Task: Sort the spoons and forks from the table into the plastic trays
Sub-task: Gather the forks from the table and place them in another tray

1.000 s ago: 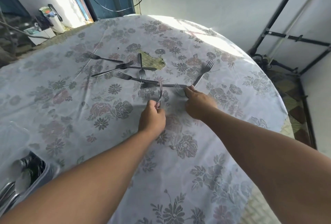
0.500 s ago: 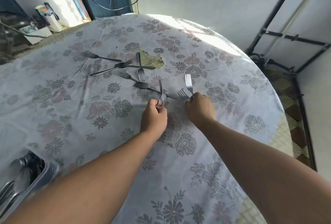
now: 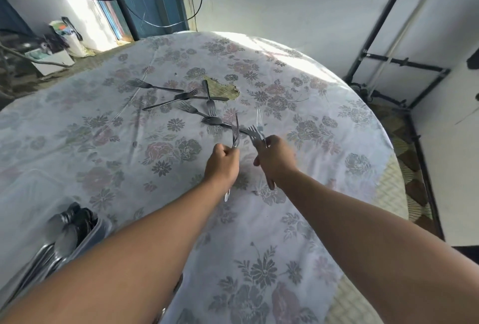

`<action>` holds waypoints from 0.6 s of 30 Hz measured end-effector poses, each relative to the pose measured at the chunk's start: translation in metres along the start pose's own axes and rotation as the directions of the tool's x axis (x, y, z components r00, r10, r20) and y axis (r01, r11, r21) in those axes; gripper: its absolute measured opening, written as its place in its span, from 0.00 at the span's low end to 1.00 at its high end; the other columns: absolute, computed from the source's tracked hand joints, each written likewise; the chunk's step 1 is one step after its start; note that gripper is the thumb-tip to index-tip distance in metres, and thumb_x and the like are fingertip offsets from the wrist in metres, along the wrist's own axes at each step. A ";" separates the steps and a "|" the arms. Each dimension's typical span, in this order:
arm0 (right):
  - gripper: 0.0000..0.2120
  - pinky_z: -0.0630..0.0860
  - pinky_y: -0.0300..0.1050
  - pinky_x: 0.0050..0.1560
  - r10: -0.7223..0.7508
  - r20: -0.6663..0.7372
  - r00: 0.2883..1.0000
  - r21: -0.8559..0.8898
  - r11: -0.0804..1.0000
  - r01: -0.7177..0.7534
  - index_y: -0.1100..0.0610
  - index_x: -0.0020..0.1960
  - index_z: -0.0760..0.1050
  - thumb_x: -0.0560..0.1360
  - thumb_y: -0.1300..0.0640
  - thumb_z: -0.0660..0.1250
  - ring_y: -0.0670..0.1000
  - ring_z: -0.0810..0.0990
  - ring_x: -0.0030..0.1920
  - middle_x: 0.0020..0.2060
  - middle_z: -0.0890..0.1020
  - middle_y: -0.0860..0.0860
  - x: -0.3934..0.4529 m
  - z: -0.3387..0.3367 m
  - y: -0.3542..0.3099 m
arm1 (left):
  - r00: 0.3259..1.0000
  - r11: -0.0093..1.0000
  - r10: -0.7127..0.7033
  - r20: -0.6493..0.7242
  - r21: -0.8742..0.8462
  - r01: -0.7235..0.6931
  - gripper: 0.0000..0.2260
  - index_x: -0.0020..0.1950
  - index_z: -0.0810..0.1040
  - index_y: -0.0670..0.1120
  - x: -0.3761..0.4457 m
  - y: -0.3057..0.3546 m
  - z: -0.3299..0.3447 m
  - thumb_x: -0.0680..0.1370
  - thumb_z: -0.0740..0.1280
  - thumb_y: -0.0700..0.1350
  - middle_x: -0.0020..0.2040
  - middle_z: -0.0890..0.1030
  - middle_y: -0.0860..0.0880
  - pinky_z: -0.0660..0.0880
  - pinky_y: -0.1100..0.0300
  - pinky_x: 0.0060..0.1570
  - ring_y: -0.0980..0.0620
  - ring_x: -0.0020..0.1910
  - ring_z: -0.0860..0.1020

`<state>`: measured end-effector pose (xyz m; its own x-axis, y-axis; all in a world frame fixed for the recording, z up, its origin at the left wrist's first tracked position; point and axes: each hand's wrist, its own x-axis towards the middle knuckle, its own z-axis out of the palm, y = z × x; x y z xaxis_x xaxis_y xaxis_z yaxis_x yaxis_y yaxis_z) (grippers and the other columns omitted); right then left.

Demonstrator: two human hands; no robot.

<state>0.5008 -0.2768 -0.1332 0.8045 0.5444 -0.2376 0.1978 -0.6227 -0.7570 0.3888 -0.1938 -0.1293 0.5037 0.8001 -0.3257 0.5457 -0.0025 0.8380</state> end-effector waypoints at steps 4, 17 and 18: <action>0.18 0.68 0.42 0.33 0.057 -0.008 0.998 0.142 0.988 -0.056 0.60 0.44 0.79 0.82 0.47 0.63 0.42 0.75 0.22 0.29 0.84 0.48 -0.048 0.020 -0.014 | 0.996 0.997 0.037 0.086 -0.067 -0.031 0.10 0.47 0.76 0.45 -0.024 -0.004 -0.028 0.82 0.63 0.49 0.36 0.80 0.46 0.69 0.56 0.38 0.46 0.37 0.75; 0.16 0.68 0.42 0.33 0.211 -0.159 0.965 0.432 0.893 -0.124 0.58 0.47 0.81 0.83 0.47 0.64 0.48 0.74 0.30 0.35 0.84 0.49 -0.192 0.083 -0.059 | 0.949 0.990 0.139 0.281 -0.043 -0.132 0.10 0.46 0.84 0.47 -0.108 -0.059 -0.142 0.81 0.69 0.52 0.43 0.84 0.43 0.65 0.60 0.34 0.53 0.29 0.68; 0.16 0.68 0.42 0.33 0.218 -0.152 0.964 0.449 0.884 -0.130 0.58 0.46 0.81 0.83 0.47 0.64 0.48 0.73 0.29 0.35 0.83 0.50 -0.200 0.089 -0.059 | 0.948 0.989 0.149 0.282 -0.038 -0.144 0.11 0.45 0.84 0.47 -0.112 -0.064 -0.149 0.81 0.70 0.52 0.44 0.85 0.41 0.64 0.60 0.33 0.53 0.29 0.67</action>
<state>0.2780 -0.2987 -0.0951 0.9036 0.3037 -0.3021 -0.1808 -0.3689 -0.9117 0.1981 -0.1937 -0.0817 0.7475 0.5890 -0.3069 0.4412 -0.0949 0.8924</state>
